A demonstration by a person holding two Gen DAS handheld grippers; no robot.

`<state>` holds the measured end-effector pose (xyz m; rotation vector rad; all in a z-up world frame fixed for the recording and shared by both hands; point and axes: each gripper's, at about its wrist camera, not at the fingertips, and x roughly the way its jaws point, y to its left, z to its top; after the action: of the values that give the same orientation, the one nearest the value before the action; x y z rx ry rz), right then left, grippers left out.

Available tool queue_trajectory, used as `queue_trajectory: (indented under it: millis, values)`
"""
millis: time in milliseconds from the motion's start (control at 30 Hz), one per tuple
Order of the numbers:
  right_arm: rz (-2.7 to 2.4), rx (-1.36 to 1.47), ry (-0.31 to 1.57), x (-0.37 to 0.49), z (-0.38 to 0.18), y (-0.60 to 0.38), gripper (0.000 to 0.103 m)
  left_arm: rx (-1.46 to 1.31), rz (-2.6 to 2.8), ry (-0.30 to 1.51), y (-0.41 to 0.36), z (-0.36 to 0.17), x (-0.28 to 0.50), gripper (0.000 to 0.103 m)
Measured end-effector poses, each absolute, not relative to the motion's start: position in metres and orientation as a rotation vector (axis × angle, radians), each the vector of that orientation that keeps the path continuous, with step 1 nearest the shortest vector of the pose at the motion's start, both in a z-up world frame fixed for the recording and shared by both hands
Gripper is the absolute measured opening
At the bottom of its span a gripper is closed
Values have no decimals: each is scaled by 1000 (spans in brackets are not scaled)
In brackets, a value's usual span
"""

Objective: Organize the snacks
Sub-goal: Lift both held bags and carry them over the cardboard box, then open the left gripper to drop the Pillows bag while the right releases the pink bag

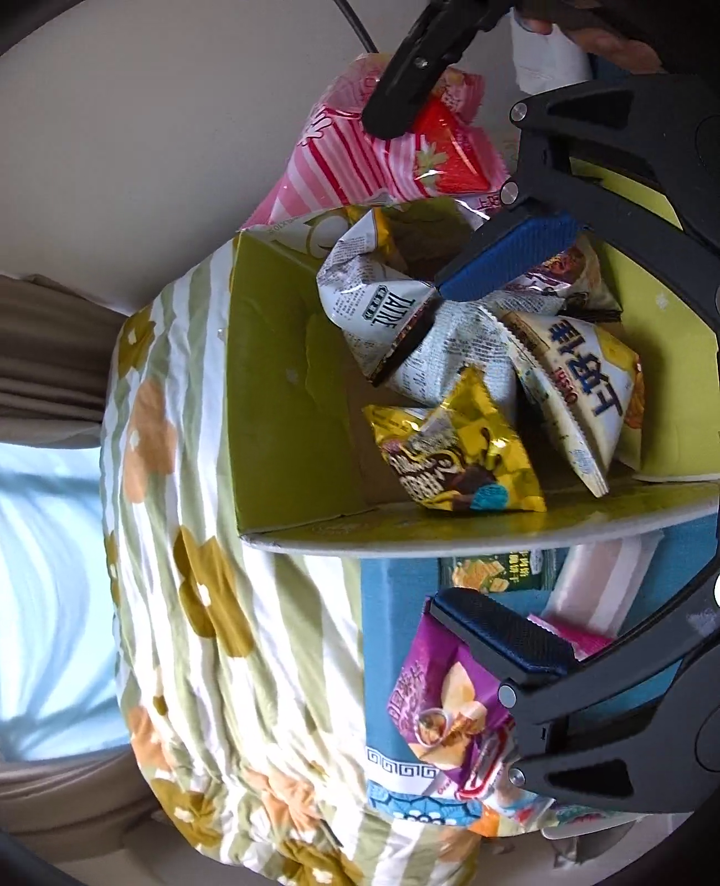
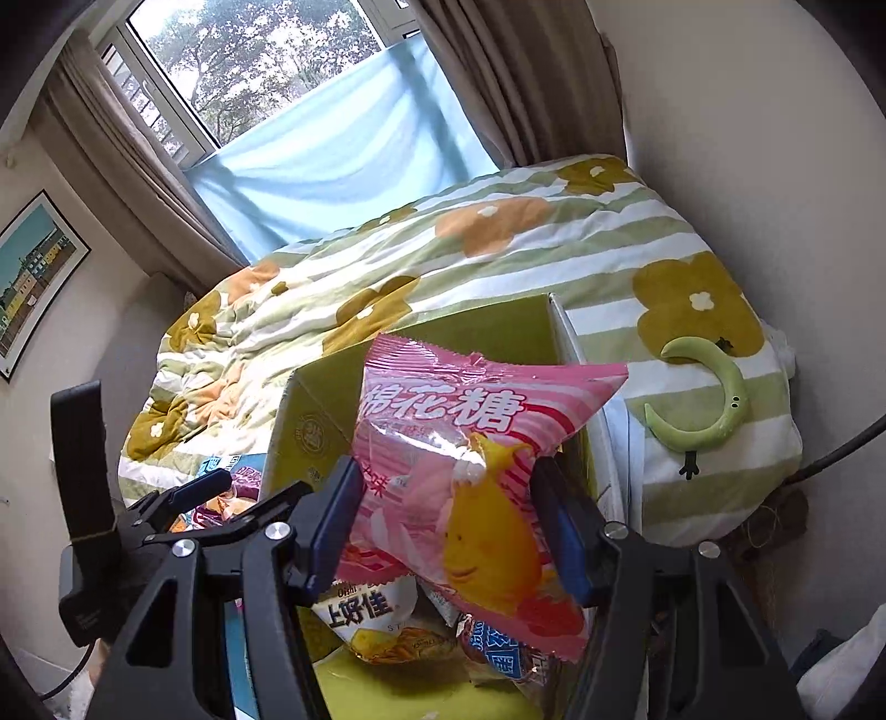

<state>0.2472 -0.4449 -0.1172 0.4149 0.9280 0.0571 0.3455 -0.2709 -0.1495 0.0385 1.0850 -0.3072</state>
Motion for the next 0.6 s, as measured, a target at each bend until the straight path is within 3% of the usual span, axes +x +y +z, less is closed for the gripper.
queue_trajectory:
  millis: [600]
  values:
    - [190, 320, 999, 304, -123, -412, 60, -24, -245, 1071, -199, -136, 303, 102]
